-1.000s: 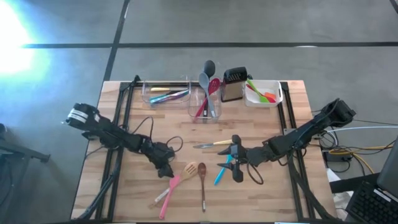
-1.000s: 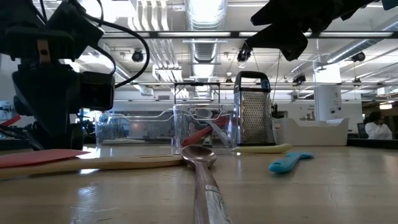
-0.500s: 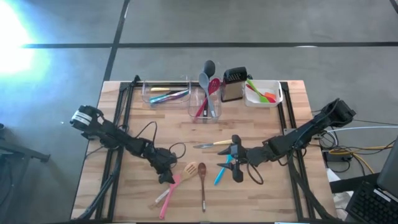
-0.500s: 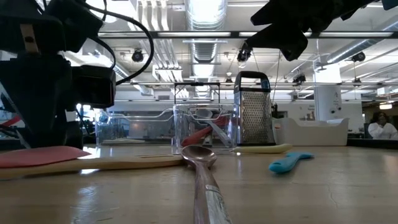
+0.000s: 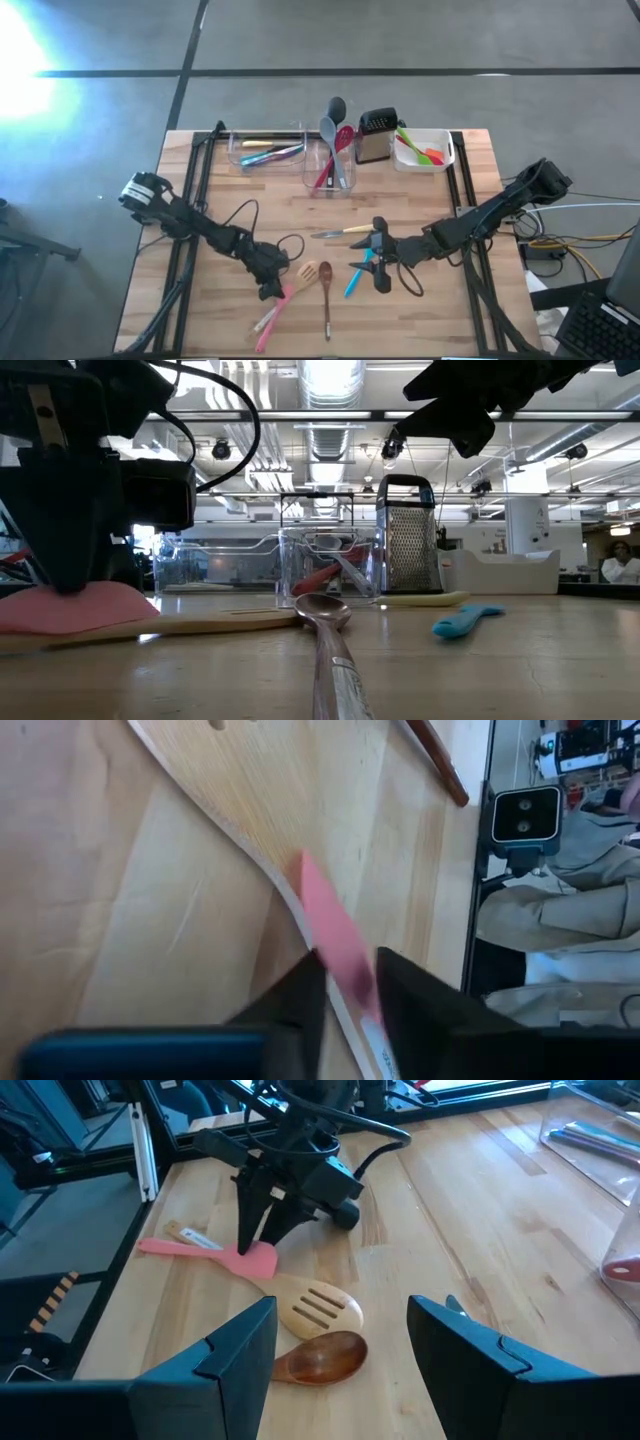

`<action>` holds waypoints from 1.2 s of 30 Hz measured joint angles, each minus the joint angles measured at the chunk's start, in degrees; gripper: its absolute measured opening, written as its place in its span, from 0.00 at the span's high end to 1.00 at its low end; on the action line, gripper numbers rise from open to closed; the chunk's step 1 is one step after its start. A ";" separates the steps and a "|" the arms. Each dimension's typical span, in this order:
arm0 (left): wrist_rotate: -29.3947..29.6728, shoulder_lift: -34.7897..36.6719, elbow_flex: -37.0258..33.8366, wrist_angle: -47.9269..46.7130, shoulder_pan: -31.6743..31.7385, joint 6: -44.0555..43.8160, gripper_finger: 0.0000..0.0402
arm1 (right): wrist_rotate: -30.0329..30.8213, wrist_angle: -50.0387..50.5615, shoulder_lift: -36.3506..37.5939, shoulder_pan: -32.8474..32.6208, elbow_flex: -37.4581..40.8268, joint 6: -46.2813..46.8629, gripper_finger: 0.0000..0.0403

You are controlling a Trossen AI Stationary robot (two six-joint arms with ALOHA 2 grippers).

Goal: Pick & Place Kitchen Items
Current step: Put the pink spatula into the white bin

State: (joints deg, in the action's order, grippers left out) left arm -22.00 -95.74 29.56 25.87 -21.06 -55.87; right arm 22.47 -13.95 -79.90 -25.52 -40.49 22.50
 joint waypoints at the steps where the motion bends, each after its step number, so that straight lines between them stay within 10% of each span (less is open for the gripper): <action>1: 0.02 0.09 0.00 0.00 0.09 0.05 0.83 | 0.00 0.00 0.00 0.00 0.00 0.00 0.46; 4: -0.02 0.62 0.00 0.17 0.46 -0.66 0.96 | 0.01 -0.01 0.00 0.00 0.00 0.00 0.46; 36: 8.27 19.44 -0.76 -2.78 2.39 7.52 0.97 | 0.04 -6.89 -2.66 -0.11 0.40 -0.30 0.46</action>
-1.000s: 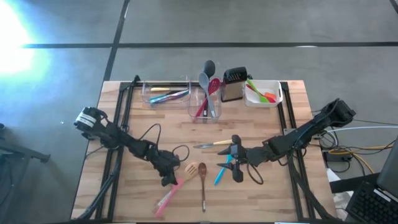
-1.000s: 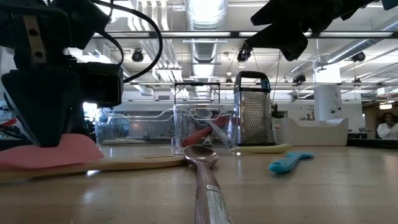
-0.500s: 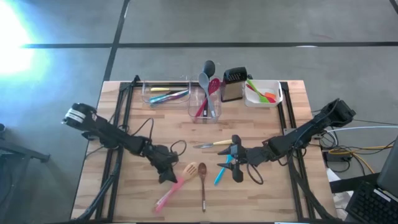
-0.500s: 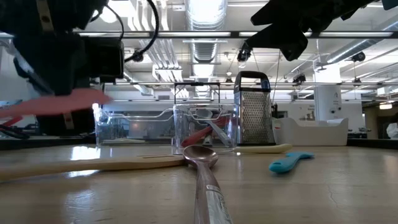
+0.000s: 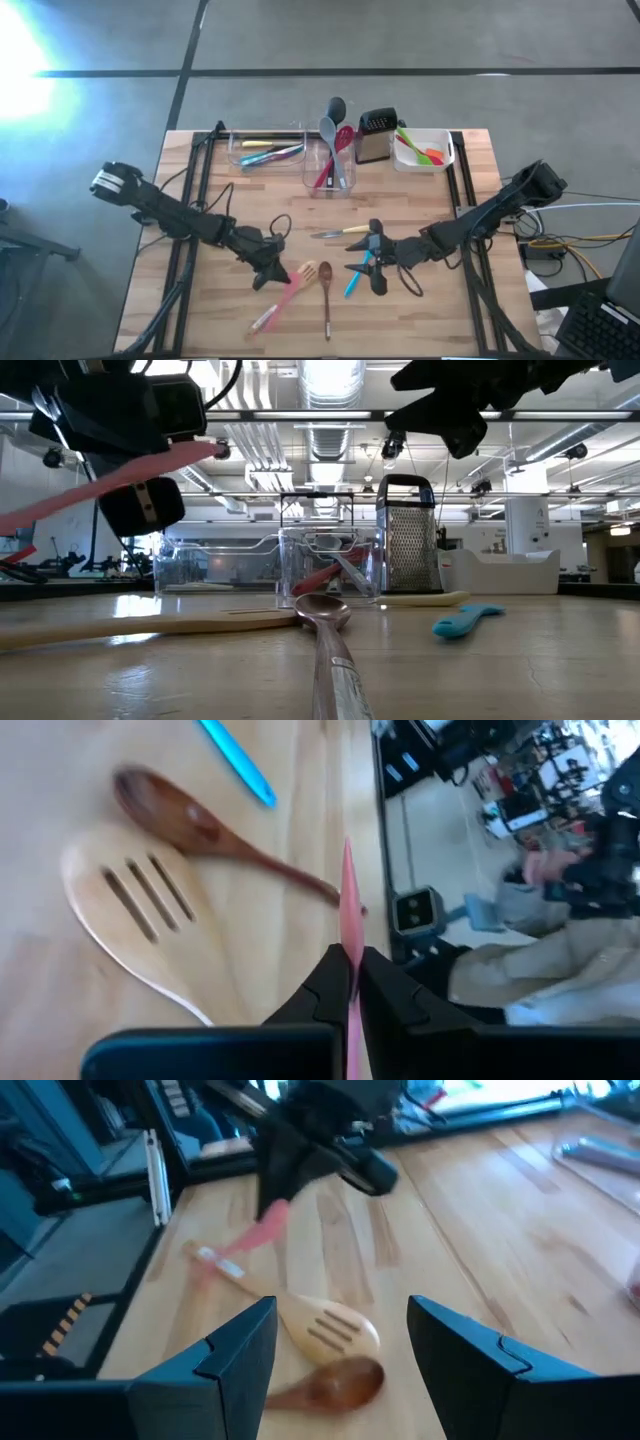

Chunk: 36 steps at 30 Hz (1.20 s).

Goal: Pick & Place Kitchen Items
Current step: Put the pink spatula into the white bin

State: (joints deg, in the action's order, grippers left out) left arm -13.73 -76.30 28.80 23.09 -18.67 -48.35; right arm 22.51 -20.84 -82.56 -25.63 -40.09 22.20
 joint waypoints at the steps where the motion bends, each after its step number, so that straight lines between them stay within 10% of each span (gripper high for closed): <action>1: 1.14 0.14 0.00 0.00 0.08 1.06 0.97 | 0.06 -2.59 -1.38 0.00 0.01 -0.80 0.46; 17: 9.67 2.23 0.00 0.35 1.17 11.96 0.97 | -0.73 -36.63 -24.25 -3.82 -1.55 -2.50 0.46; 36: 15.59 5.29 0.09 4.71 2.99 18.93 0.97 | 5.08 -37.84 -26.04 -6.36 -3.64 -3.91 0.46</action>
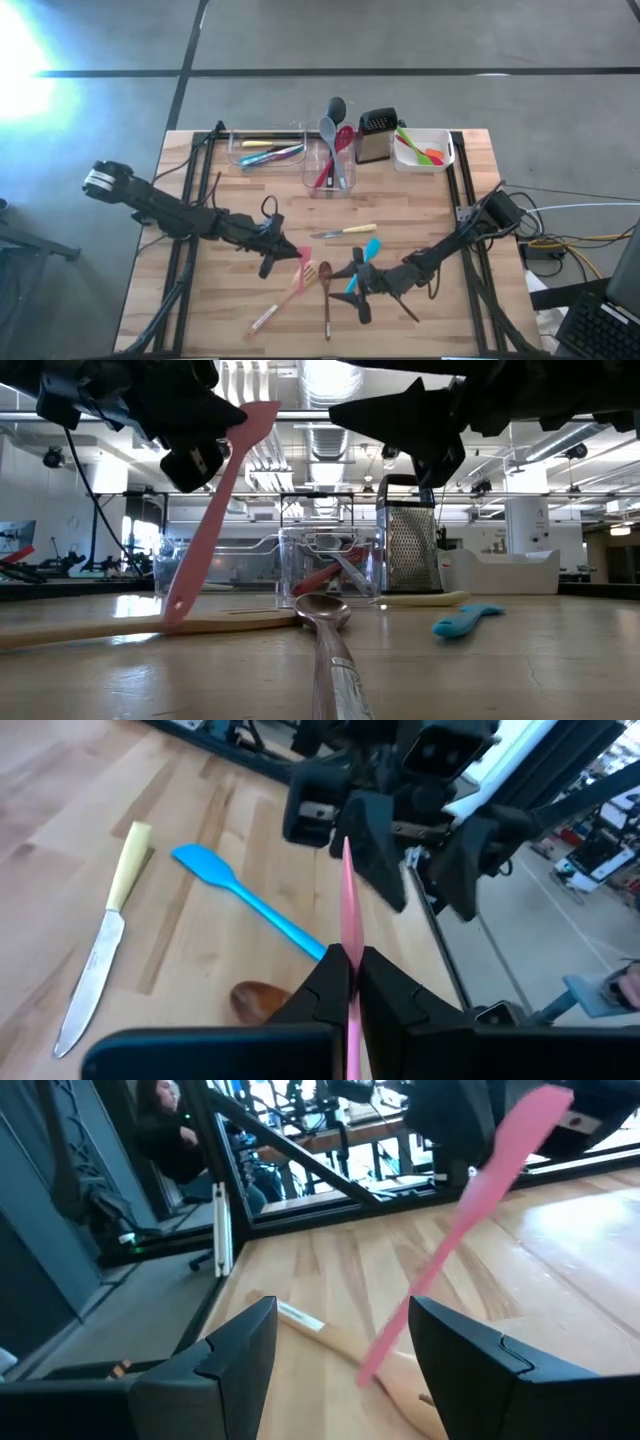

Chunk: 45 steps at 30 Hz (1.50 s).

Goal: Pick & Place Kitchen Items
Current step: Put the pink spatula into the white bin

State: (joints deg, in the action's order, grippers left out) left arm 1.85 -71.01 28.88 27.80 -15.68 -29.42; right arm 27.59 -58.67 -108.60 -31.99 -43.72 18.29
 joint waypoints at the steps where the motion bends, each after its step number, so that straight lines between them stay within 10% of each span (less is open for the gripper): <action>1: -0.08 0.22 0.00 0.19 0.10 -0.13 0.97 | 0.00 0.04 0.00 0.00 0.00 0.17 0.46; 45: -4.00 0.66 7.66 4.34 2.59 8.90 0.97 | -2.61 6.37 0.09 7.53 -10.37 1.06 0.57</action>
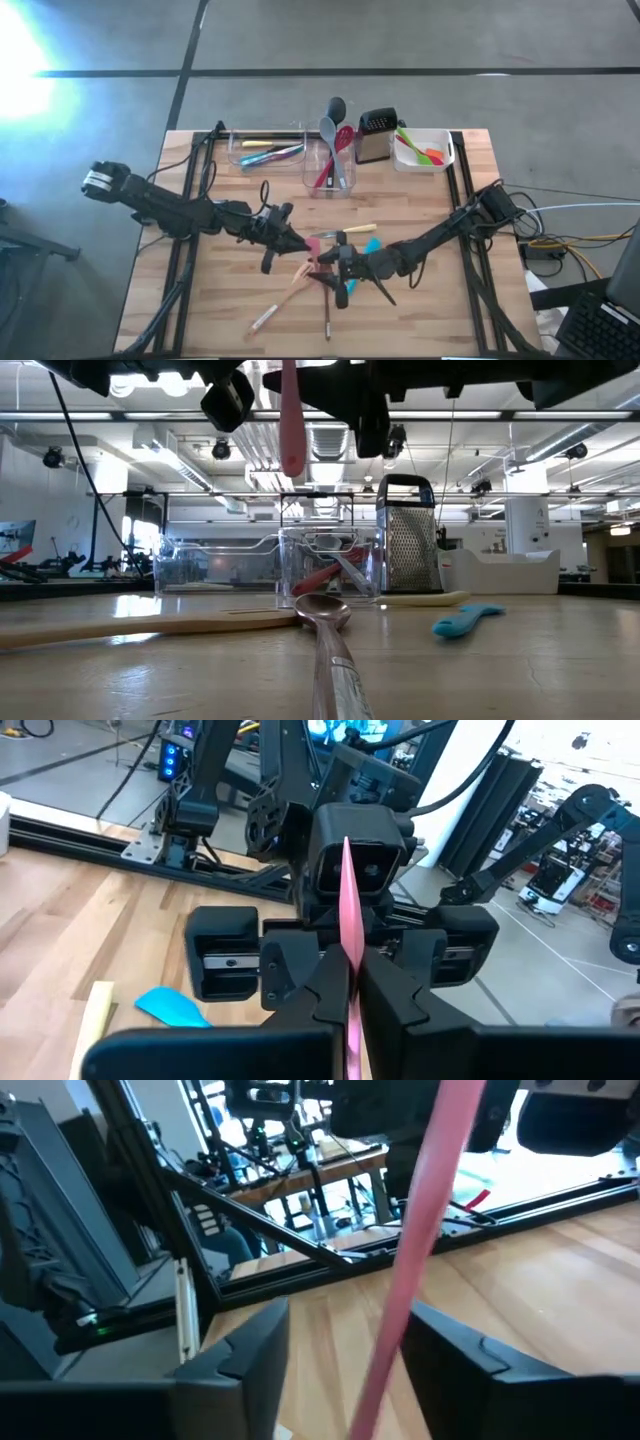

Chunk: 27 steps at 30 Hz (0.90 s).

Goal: Pick & Place Kitchen Items
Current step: Put the pink spatula into the white bin

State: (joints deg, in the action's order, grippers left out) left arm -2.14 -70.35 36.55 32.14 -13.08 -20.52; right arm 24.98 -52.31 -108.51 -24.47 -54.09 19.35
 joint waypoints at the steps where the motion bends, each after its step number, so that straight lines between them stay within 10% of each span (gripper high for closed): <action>1: -0.33 0.00 0.01 -0.04 0.00 0.01 0.97 | 0.00 0.55 0.00 0.17 -0.45 -0.09 0.59; 9: -1.94 0.00 0.01 0.10 -0.08 0.11 0.97 | 0.36 5.61 0.01 0.43 -2.00 -0.55 0.95; 20: -1.54 0.51 -0.01 0.20 0.02 -0.47 0.72 | 2.25 10.31 7.36 -0.82 2.00 -3.38 0.98; 27: -0.04 1.07 -0.08 -0.11 0.00 1.01 0.63 | 14.29 7.41 17.38 -7.09 6.52 -14.99 0.98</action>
State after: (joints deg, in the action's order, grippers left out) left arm -2.18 -69.27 36.47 32.03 -13.08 -19.52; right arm 39.27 -44.90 -91.12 -31.55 -47.58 4.36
